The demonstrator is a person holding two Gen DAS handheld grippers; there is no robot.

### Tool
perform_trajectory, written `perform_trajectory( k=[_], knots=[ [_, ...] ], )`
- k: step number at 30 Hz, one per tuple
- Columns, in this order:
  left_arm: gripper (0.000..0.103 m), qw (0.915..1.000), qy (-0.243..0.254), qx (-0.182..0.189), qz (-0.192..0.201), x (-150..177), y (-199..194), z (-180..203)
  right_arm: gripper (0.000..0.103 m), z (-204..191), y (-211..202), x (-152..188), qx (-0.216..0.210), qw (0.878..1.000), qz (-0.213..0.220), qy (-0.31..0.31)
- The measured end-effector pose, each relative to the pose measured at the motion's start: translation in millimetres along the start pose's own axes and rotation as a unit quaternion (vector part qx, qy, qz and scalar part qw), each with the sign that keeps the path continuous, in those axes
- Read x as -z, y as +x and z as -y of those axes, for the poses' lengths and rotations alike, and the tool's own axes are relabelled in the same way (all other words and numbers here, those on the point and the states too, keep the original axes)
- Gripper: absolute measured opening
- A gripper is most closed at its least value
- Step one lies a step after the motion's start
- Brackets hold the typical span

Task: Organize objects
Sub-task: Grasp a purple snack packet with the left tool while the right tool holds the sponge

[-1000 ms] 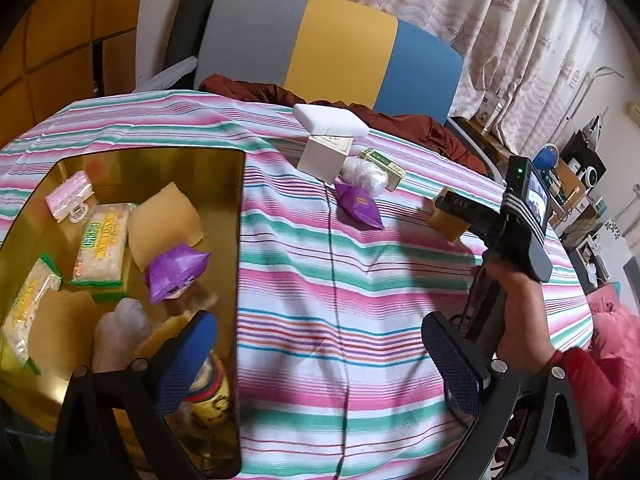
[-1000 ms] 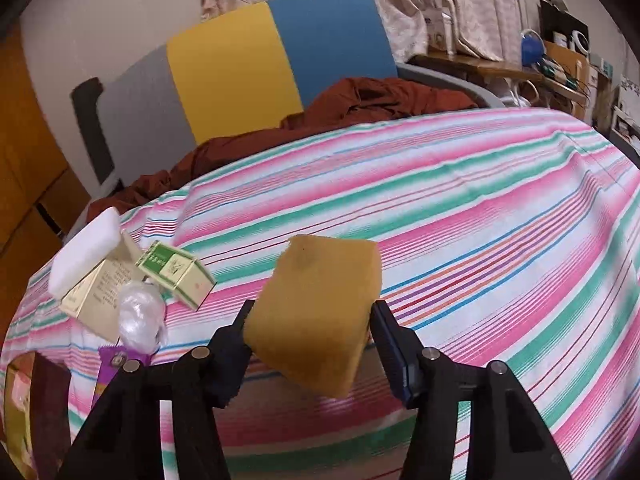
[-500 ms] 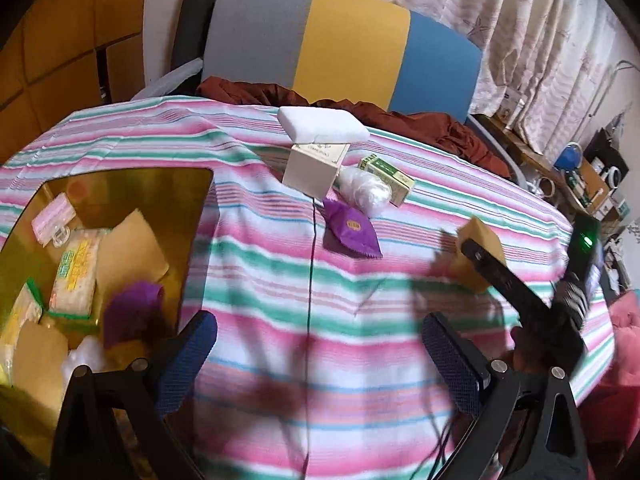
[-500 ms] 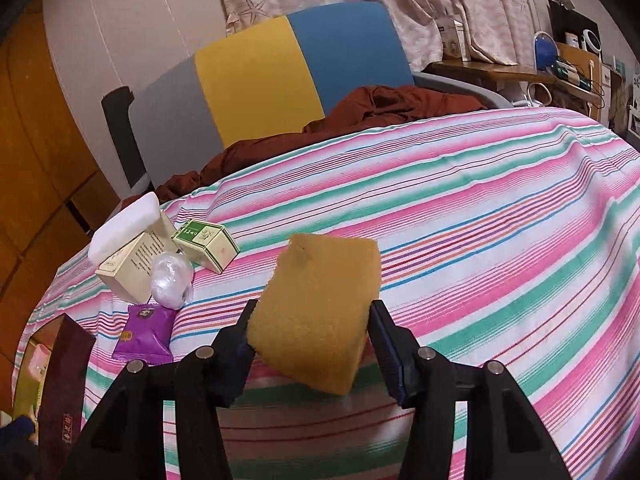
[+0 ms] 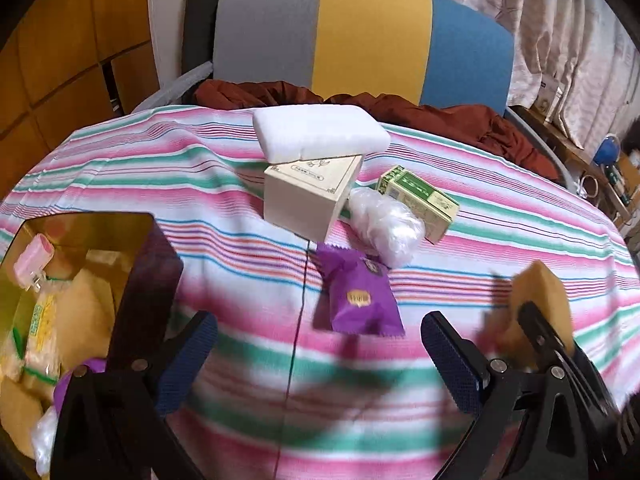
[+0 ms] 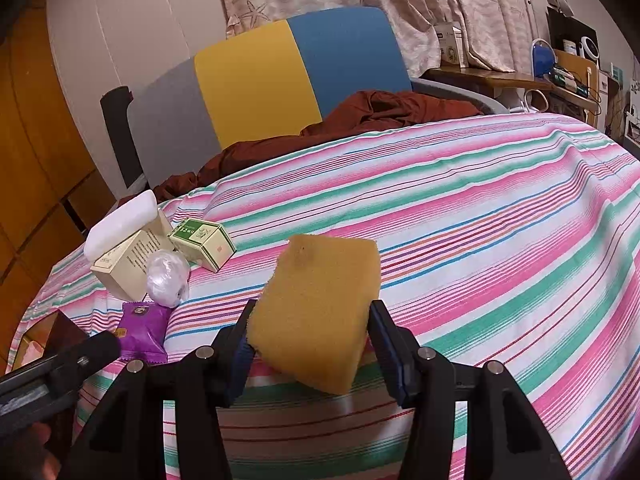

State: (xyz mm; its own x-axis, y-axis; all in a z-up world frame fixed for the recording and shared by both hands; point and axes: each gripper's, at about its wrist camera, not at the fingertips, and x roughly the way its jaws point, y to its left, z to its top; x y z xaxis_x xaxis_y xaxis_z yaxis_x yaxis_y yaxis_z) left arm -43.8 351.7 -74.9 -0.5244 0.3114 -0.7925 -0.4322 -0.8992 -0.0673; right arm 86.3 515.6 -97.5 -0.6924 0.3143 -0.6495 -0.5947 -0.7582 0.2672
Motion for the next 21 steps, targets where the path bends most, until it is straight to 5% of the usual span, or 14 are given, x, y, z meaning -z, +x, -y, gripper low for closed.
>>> perform_trajectory(
  k=[5, 9, 14, 21],
  knots=[
    [0.099, 0.999, 0.033, -0.022, 0.021, -2, 13, 4, 0.054, 0, 0, 0, 0.001, 1.0, 0.001, 0.0],
    [0.089, 0.9992, 0.038, -0.002, 0.008, -1, 29, 1, 0.054, 0, 0, 0, 0.0, 1.0, 0.002, 0.0],
    [0.089, 0.9992, 0.034, 0.007, 0.02, 1, 35, -1, 0.054, 3, 0, 0, -0.005, 1.0, 0.002, 0.004],
    [0.064, 0.9978, 0.056, 0.018, 0.033, 4, 35, 6, 0.054, 1, -1, 1, -0.002, 1.0, 0.004, 0.001]
  ],
)
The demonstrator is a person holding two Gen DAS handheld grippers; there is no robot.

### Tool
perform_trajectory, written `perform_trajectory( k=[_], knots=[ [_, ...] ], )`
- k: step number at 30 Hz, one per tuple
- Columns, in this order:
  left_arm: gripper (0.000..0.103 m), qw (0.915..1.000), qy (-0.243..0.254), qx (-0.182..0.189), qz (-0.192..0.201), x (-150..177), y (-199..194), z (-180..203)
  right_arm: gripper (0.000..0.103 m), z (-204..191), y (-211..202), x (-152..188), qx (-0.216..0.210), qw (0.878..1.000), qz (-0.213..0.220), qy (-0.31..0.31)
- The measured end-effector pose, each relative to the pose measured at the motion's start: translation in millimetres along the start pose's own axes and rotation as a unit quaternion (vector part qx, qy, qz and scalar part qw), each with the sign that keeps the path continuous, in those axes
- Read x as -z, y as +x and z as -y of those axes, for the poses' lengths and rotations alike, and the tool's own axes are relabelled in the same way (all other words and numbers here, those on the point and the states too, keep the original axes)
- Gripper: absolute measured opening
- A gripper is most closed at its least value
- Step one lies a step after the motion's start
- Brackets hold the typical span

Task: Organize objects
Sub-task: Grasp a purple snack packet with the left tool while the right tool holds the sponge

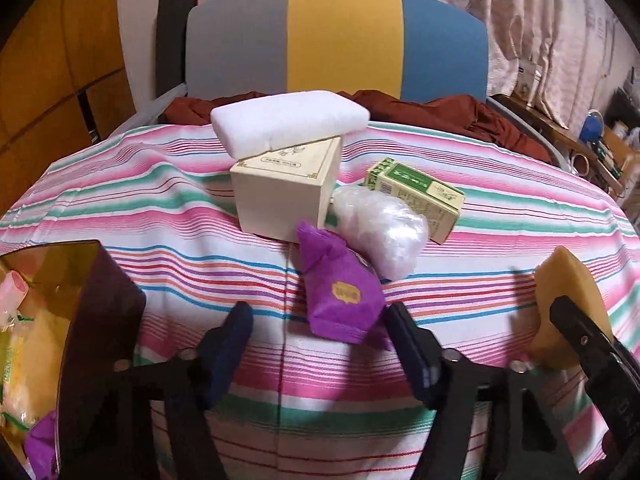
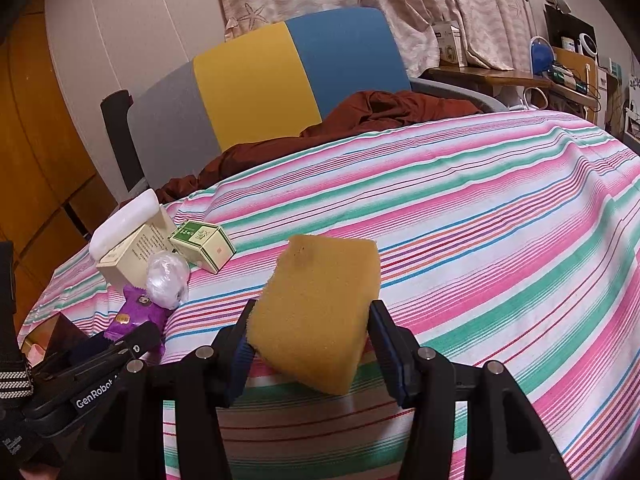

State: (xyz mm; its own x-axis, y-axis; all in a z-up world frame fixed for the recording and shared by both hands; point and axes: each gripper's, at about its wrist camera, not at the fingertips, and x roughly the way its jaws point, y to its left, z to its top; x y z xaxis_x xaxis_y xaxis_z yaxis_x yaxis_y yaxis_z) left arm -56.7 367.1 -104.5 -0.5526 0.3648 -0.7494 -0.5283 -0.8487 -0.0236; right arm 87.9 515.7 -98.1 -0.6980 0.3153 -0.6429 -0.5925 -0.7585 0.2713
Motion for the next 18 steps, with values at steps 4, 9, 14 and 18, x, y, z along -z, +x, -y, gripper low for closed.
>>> perform_trajectory(
  k=[4, 9, 14, 18],
  knots=[
    [0.046, 0.9997, 0.018, 0.015, 0.011, 3, -4, 7, 0.054, 0, -1, 0, 0.0, 1.0, 0.001, 0.0],
    [0.033, 0.9994, 0.023, 0.018, 0.017, 10, -9, 9, 0.054, 1, -2, 0, 0.0, 1.0, 0.002, 0.0],
    [0.031, 0.9995, -0.01, 0.025, 0.014, 20, -16, -4, 0.054, 1, -1, -1, -0.001, 1.0, 0.002, 0.0],
    [0.093, 0.9993, -0.026, 0.009, 0.026, 14, -21, -7, 0.054, 2, -1, -1, -0.002, 1.0, 0.001, 0.002]
  ],
)
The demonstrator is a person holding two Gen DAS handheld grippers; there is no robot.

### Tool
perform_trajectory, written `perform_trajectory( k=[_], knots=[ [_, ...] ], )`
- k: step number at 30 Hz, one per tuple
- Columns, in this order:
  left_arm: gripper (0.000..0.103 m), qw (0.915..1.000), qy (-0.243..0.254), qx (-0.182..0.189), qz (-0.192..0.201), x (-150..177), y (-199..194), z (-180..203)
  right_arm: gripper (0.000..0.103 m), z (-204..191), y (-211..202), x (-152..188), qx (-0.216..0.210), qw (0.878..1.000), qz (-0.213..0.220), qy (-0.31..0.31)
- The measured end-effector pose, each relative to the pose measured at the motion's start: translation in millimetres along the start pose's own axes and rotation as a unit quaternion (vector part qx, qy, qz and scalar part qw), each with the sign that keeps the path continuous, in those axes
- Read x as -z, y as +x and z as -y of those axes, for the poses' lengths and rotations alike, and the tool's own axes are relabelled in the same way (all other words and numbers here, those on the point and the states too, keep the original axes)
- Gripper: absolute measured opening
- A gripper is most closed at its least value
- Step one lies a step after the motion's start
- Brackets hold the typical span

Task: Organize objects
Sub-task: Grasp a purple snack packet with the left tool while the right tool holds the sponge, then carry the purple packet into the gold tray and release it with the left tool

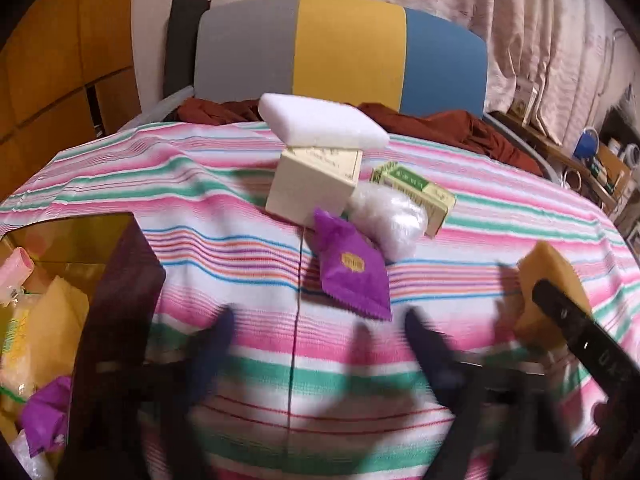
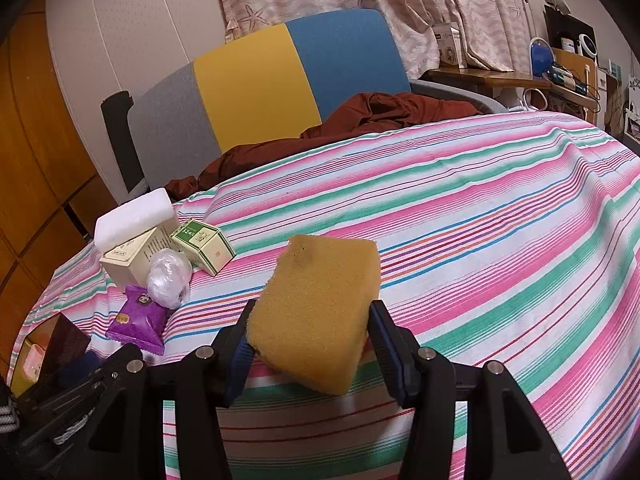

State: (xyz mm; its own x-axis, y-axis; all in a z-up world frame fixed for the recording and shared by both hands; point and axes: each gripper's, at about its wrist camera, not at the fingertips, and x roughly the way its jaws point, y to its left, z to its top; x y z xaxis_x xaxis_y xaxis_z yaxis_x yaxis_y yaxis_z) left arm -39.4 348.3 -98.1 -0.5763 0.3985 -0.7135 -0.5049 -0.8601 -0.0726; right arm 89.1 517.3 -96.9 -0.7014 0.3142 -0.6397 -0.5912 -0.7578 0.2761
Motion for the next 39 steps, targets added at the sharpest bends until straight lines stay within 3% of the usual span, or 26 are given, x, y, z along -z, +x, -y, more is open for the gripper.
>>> perform_trajectory(
  k=[4, 10, 11, 13, 16, 23, 29, 39],
  knots=[
    [0.098, 0.9982, 0.047, -0.035, -0.009, -13, 13, 17, 0.054, 1, 1, 0, -0.004, 1.0, -0.001, 0.003],
    [0.096, 0.9866, 0.145, -0.072, -0.021, -26, 38, 42, 0.054, 3, 1, 1, -0.009, 1.0, -0.001, 0.007],
    [0.092, 0.9872, 0.146, -0.062, -0.018, -26, 39, 41, 0.054, 3, 1, 1, -0.01, 1.0, 0.0, 0.008],
    [0.046, 0.9902, 0.133, -0.037, -0.022, -28, 41, 34, 0.054, 4, 0, 1, -0.012, 1.0, 0.0, 0.01],
    [0.047, 0.9924, 0.119, -0.02, -0.026, -26, 43, 27, 0.054, 5, 0, 1, -0.013, 1.0, 0.001, 0.011],
    [0.046, 0.9928, 0.118, -0.02, -0.006, -13, 26, 26, 0.054, 3, 0, 2, -0.01, 1.0, 0.001, 0.008],
    [0.046, 0.9957, 0.088, -0.013, 0.025, 11, -8, 10, 0.054, 0, -3, 1, -0.016, 1.0, 0.004, -0.003],
    [0.046, 0.9971, 0.058, 0.008, 0.049, 37, -51, 0, 0.054, -37, -26, 13, -0.031, 0.995, 0.034, -0.087]
  ],
)
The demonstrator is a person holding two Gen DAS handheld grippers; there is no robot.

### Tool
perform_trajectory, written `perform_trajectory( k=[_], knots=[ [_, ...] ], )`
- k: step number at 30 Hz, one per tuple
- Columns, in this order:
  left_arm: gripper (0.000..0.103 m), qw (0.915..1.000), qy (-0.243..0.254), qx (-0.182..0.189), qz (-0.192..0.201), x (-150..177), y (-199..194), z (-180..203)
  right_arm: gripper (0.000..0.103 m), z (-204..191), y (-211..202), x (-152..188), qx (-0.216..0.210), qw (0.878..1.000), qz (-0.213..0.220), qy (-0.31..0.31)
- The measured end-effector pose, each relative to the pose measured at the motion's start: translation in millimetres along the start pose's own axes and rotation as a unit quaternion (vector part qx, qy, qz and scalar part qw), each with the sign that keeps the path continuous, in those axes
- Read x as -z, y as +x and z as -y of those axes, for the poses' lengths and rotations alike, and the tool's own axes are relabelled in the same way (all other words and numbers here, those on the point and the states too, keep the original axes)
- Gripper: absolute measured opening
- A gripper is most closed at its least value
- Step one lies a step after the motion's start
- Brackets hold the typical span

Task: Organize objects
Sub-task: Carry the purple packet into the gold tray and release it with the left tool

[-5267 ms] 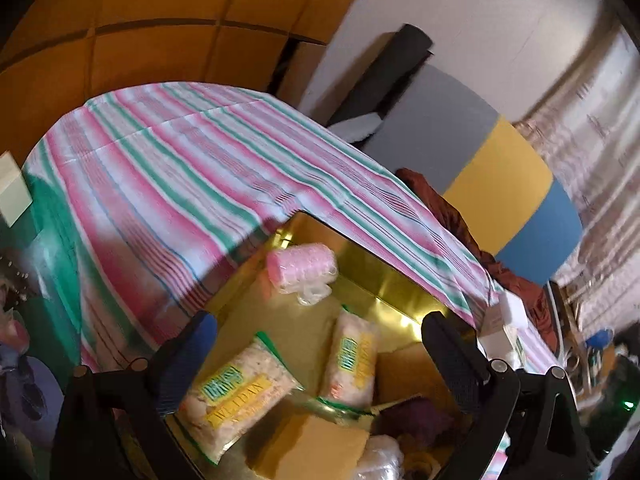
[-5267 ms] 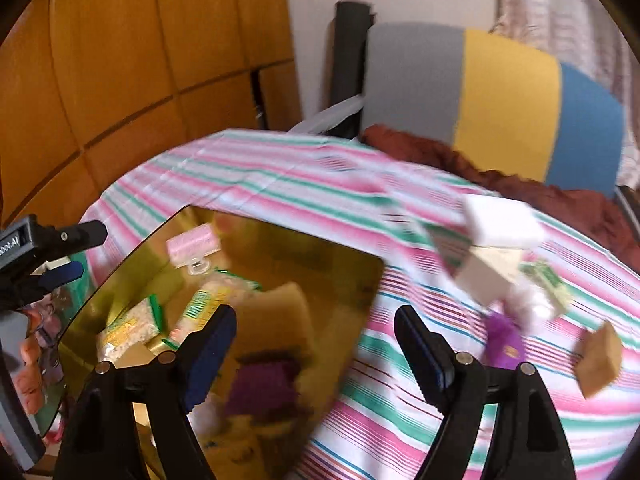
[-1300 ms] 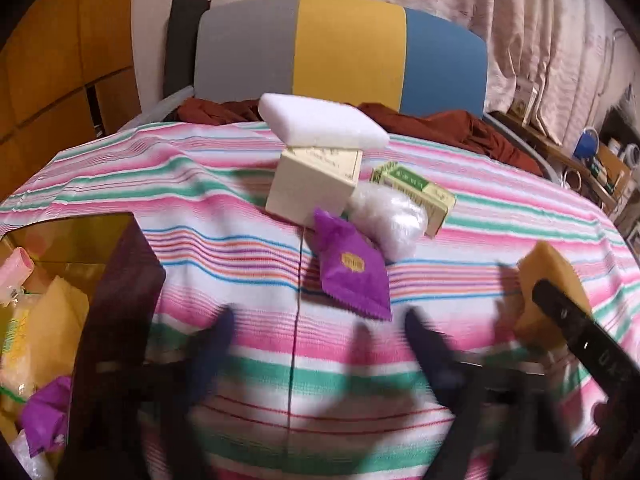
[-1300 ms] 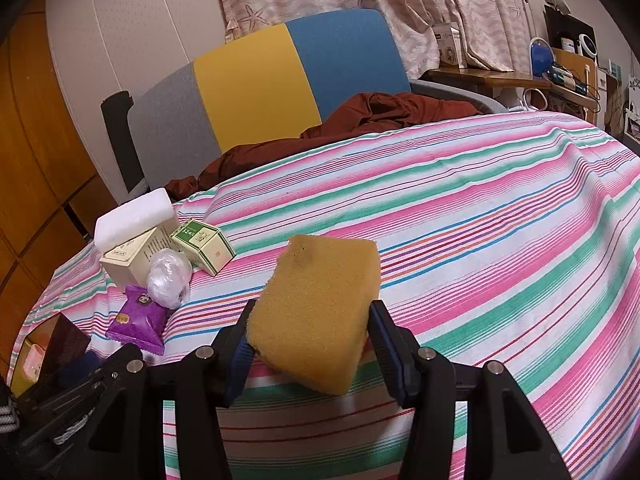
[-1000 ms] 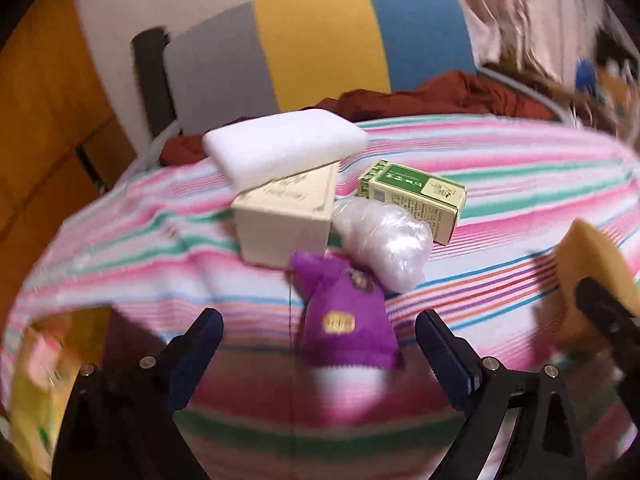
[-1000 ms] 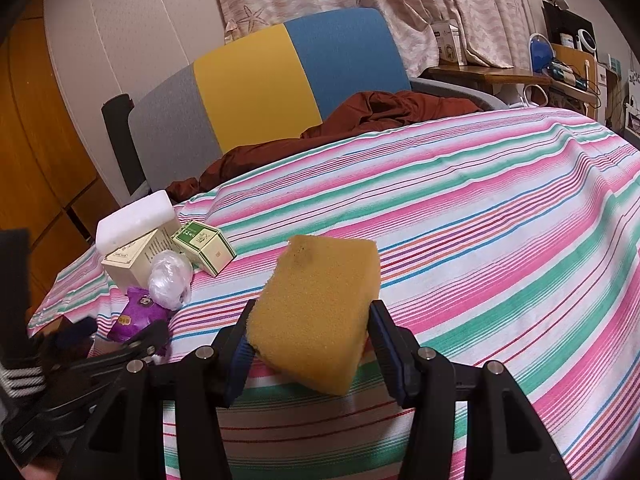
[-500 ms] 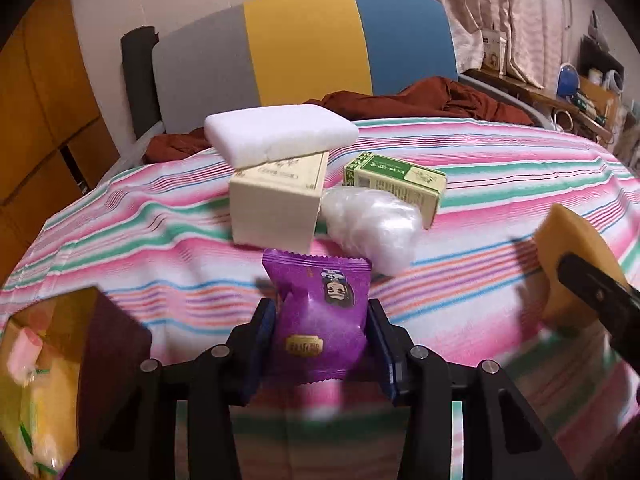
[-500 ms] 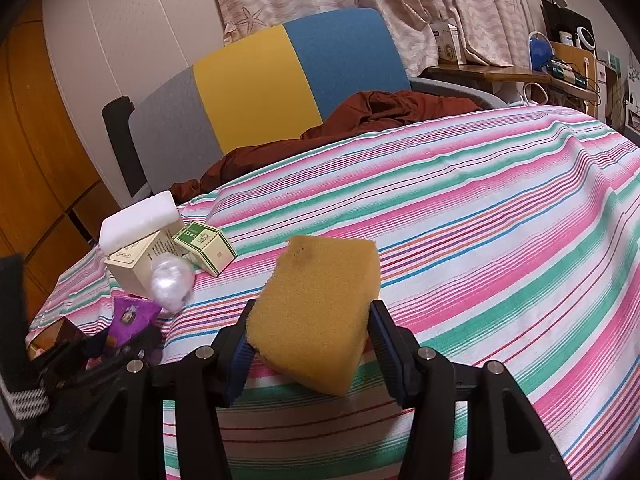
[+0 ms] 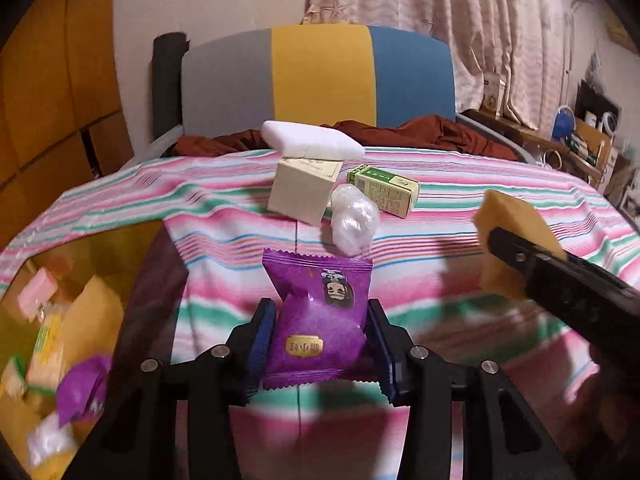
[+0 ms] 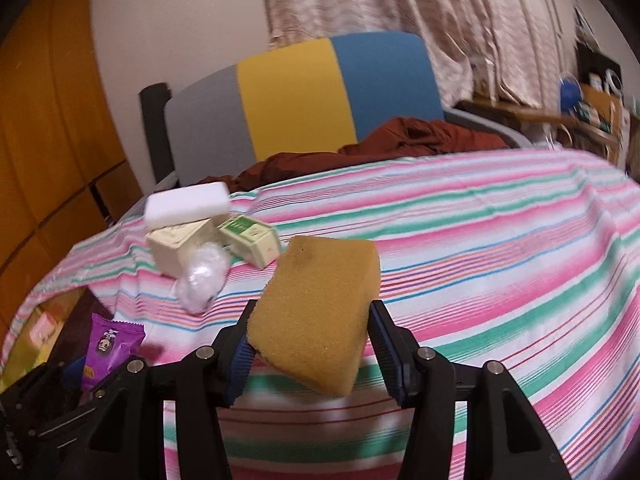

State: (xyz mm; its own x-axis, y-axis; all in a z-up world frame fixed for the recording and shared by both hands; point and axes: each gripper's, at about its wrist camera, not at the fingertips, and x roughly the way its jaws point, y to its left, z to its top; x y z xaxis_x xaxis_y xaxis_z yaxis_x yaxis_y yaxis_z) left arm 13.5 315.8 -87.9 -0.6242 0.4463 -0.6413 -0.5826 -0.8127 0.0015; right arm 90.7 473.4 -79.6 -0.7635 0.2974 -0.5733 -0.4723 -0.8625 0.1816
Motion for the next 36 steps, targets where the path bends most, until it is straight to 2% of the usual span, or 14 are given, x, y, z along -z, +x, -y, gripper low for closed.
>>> perform_trajectory(
  k=[6, 14, 18, 25, 30, 33, 36],
  knots=[
    [0.046, 0.9988, -0.026, 0.04, 0.014, 16, -43, -12, 0.054, -11, 3, 1, 0.006, 1.0, -0.007, -0.028],
    [0.046, 0.9949, -0.08, 0.054, 0.027, 17, -82, -61, 0.054, -16, 4, 4, 0.011, 0.999, -0.014, -0.039],
    [0.046, 0.9925, -0.107, 0.044, 0.038, 16, -96, -93, 0.054, -30, 1, 7, 0.005, 0.997, -0.009, -0.074],
    [0.046, 0.9846, -0.173, 0.005, 0.027, 12, -98, -170, 0.054, -44, 0, 10, -0.008, 0.994, -0.01, -0.107],
    [0.046, 0.9768, -0.212, -0.031, 0.003, 9, -86, -229, 0.054, -43, -3, 12, -0.008, 0.995, -0.011, -0.099],
    [0.046, 0.9745, -0.217, -0.056, -0.011, 9, -77, -251, 0.054, -43, -3, 13, -0.005, 0.995, -0.013, -0.096],
    [0.046, 0.9719, -0.224, -0.065, -0.03, 12, -64, -270, 0.054, -45, -3, 14, 0.001, 0.995, -0.016, -0.101]
  ],
)
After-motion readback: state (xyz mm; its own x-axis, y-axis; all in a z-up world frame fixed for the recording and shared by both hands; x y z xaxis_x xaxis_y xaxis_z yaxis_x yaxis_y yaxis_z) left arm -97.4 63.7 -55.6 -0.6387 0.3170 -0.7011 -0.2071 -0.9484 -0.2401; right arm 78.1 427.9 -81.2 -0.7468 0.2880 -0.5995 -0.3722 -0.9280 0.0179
